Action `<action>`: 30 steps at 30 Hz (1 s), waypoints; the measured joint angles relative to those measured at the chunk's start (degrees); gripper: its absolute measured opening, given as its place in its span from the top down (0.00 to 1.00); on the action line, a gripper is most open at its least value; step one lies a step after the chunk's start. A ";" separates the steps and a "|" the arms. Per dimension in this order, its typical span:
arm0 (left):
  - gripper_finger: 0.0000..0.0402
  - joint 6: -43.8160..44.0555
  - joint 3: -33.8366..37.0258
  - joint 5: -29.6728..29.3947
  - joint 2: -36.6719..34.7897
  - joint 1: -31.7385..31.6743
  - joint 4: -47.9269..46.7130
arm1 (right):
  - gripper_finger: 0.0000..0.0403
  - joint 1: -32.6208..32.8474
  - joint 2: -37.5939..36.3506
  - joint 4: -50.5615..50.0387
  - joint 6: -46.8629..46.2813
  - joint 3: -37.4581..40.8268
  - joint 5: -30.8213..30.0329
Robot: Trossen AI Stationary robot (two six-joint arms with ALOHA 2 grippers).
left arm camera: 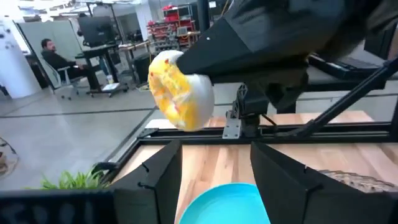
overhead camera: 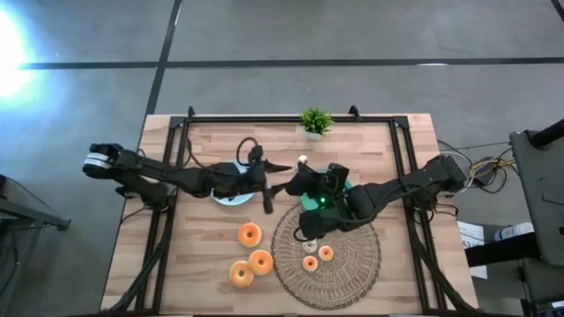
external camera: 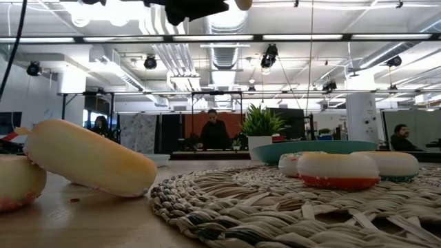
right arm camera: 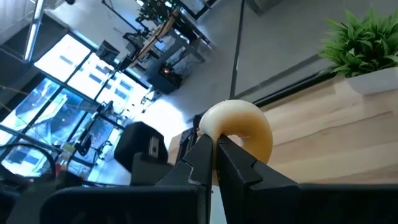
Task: Pick & Place donuts
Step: Put the small yellow donut on the green plate
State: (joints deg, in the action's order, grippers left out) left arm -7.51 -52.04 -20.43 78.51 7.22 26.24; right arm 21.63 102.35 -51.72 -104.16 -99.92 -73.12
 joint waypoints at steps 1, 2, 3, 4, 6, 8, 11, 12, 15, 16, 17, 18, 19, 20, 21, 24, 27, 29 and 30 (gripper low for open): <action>0.59 -0.16 -0.71 -0.11 0.58 0.00 -0.10 | 0.98 0.03 0.00 0.03 0.28 0.00 0.00; 0.59 -0.17 -1.30 -0.23 1.06 0.00 0.22 | 0.98 0.09 0.00 0.12 0.45 0.00 0.00; 0.59 -0.17 -1.62 -0.78 1.27 0.00 0.32 | 0.98 0.13 0.00 0.22 0.48 0.00 0.00; 0.59 -0.16 -1.74 -1.77 1.40 0.00 0.09 | 0.98 0.13 0.00 0.25 0.51 0.00 0.00; 0.59 -0.17 -2.26 -3.28 1.96 -0.25 0.57 | 0.98 0.11 -0.02 0.24 0.58 0.00 0.00; 0.59 -0.13 -2.37 -3.64 2.21 -0.46 0.54 | 0.98 0.02 -0.02 0.12 0.39 0.00 0.00; 0.59 -0.03 -3.19 -3.59 3.18 -0.49 1.33 | 0.98 0.04 -0.02 0.11 0.37 0.00 0.00; 0.59 0.09 -3.50 -3.52 3.51 -0.46 1.30 | 0.98 0.07 -0.02 0.10 0.37 0.00 0.02; 0.59 0.33 -4.30 -3.23 4.41 -0.59 1.62 | 0.98 0.09 -0.02 0.10 0.33 0.00 0.02; 0.59 0.35 -4.46 -3.23 4.54 -0.68 1.58 | 0.98 0.09 -0.02 0.10 0.33 0.00 0.02; 0.59 0.35 -4.62 -3.17 4.62 -0.74 1.67 | 0.98 0.09 -0.02 0.09 0.33 0.00 0.02; 0.59 0.28 -4.66 -3.18 4.63 -0.78 1.87 | 0.98 0.07 -0.02 0.08 0.37 0.00 0.03; 0.59 0.21 -4.67 -3.25 4.63 -0.81 2.13 | 0.98 0.07 -0.02 0.08 0.45 0.00 0.04; 0.59 0.09 -4.67 -3.22 4.63 -0.87 2.25 | 0.98 0.07 -0.02 0.08 0.59 0.00 0.06; 0.59 0.05 -4.67 -3.22 4.63 -0.91 2.19 | 0.98 0.07 -0.03 0.05 0.63 0.00 0.07; 0.60 0.04 -4.66 -3.18 4.63 -0.99 2.17 | 0.98 0.07 -0.13 -0.38 0.82 0.00 0.12; 0.65 0.03 -4.64 -3.15 4.63 -1.01 2.02 | 0.98 0.07 -0.37 -0.45 1.10 0.00 1.77; 0.71 0.00 -4.58 -2.99 4.63 -1.01 1.69 | 0.98 0.04 -0.52 -0.73 1.22 -0.01 3.17; 0.74 -0.22 -4.58 -2.94 4.65 -0.98 1.66 | 0.98 0.04 -0.59 -0.79 1.19 -0.02 3.47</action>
State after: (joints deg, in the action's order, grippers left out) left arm -7.73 -56.62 -23.37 83.15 6.24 27.90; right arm 21.67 101.75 -52.51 -102.97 -99.94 -69.65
